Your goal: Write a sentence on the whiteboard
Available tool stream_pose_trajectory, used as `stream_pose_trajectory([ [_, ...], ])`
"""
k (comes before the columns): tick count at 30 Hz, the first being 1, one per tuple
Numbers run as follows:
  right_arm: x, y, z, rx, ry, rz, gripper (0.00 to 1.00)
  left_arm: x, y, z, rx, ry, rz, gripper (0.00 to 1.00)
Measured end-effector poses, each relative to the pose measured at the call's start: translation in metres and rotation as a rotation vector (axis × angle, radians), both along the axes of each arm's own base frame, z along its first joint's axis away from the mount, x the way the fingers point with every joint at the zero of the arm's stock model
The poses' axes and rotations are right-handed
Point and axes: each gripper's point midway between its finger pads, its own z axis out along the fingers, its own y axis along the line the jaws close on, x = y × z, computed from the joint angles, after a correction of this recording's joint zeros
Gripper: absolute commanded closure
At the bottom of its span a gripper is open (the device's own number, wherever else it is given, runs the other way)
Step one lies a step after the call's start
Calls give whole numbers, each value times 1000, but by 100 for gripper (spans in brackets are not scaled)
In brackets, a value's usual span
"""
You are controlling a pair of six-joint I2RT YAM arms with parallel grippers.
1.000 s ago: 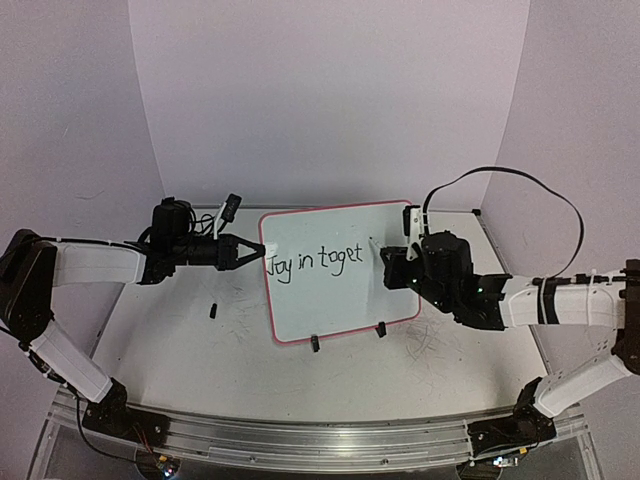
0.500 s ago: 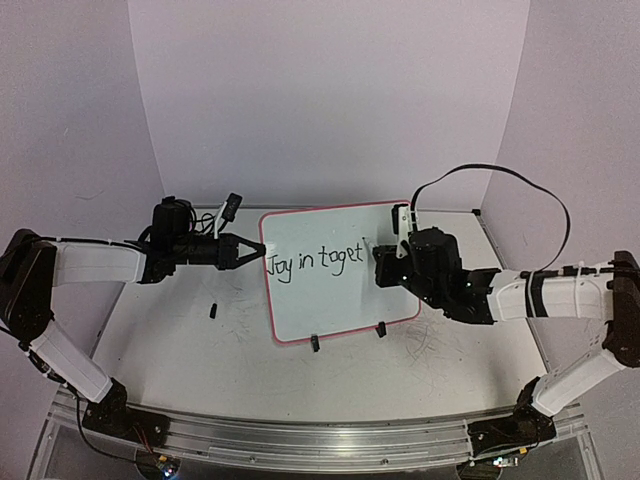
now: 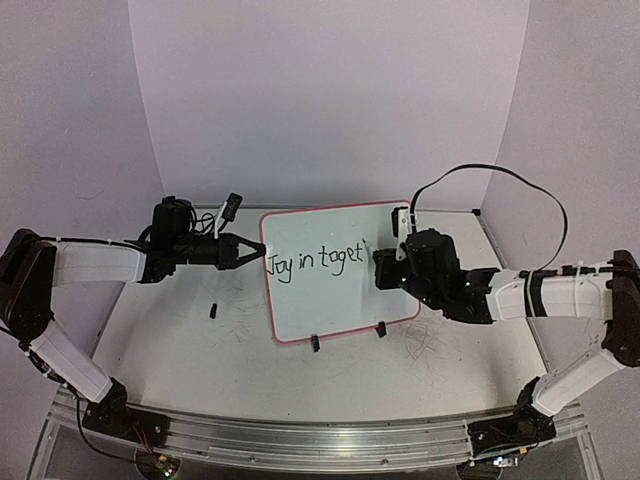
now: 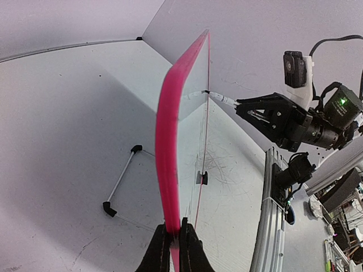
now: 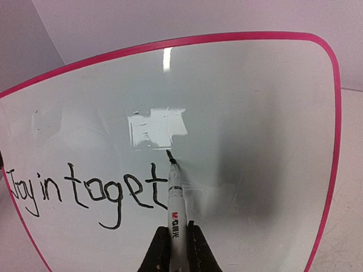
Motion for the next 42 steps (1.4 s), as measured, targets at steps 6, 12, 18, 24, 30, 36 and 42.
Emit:
stream_pose_trajectory([
  [6,-4,1,-6,5,18,2,100,0,0,0,0,0,0,100],
  [12,-10,1,-13,6,39,3,100,0,0,0,0,1,0,100],
  [18,-17,2,-21,9,64,9,100,0,0,0,0,0,0,100],
  [24,-25,4,-30,4,89,17,100,0,0,0,0,0,0,100],
  [30,-26,4,-31,1,92,15,100,0,0,0,0,0,0,100],
  [36,-25,3,-31,-6,86,7,100,0,0,0,0,-1,-1,100],
  [42,-23,0,-28,-17,70,-8,100,0,0,0,0,-1,-1,100],
])
